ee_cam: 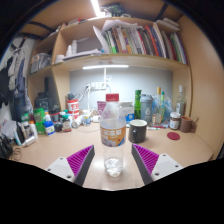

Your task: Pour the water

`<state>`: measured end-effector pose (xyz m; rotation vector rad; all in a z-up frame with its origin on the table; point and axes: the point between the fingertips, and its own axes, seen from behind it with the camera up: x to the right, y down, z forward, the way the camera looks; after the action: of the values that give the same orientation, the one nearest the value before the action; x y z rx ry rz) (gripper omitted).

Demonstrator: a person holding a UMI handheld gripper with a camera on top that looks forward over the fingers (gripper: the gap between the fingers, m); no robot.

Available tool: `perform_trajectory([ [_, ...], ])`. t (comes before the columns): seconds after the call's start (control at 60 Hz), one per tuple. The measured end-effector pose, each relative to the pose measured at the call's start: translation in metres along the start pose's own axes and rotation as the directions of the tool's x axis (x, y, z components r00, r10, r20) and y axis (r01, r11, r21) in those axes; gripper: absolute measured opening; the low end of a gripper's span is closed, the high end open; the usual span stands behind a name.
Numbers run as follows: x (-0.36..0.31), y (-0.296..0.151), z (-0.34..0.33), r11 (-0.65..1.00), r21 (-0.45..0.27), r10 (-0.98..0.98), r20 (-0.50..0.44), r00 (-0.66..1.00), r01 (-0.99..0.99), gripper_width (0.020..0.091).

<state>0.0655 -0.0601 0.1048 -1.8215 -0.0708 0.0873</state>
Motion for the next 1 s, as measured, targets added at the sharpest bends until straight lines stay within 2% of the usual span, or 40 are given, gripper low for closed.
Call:
perform_trajectory([
  [0.167,-0.005,0.023,0.069,1.0,0.014,-0.003,0.067,0.998,0.002,0.0831],
  [0.233,-0.01,0.021,0.086,0.999,0.038,-0.041,0.081,0.996,0.038,0.0799],
  [0.25,-0.011,0.02,0.09,0.998,0.042,-0.05,0.085,0.995,0.046,0.0782],
  [0.317,-0.007,0.02,0.104,0.996,0.05,-0.076,0.067,0.995,0.073,0.0522],
  [0.383,-0.003,0.016,0.114,0.994,0.065,-0.086,0.056,0.995,0.083,0.0517],
  [0.483,0.004,0.014,0.121,0.996,0.059,-0.069,0.014,0.998,0.068,0.0457],
  [0.6,-0.004,0.014,0.13,0.997,0.019,-0.071,0.063,0.995,0.07,0.0383],
  [0.633,-0.008,0.014,0.131,0.999,-0.006,-0.041,0.085,0.996,0.041,0.0359],
  [0.733,-0.019,-0.011,0.137,0.998,-0.034,0.066,0.137,0.988,-0.061,0.036],
  [0.8,-0.025,-0.037,0.144,0.966,-0.068,0.257,0.169,0.952,-0.249,0.0359],
  [0.917,-0.036,-0.073,0.163,0.734,-0.198,0.679,0.179,0.712,-0.65,0.0358],
  [1.0,-0.033,-0.079,0.183,0.551,-0.27,0.834,0.138,0.535,-0.789,0.0357],
])
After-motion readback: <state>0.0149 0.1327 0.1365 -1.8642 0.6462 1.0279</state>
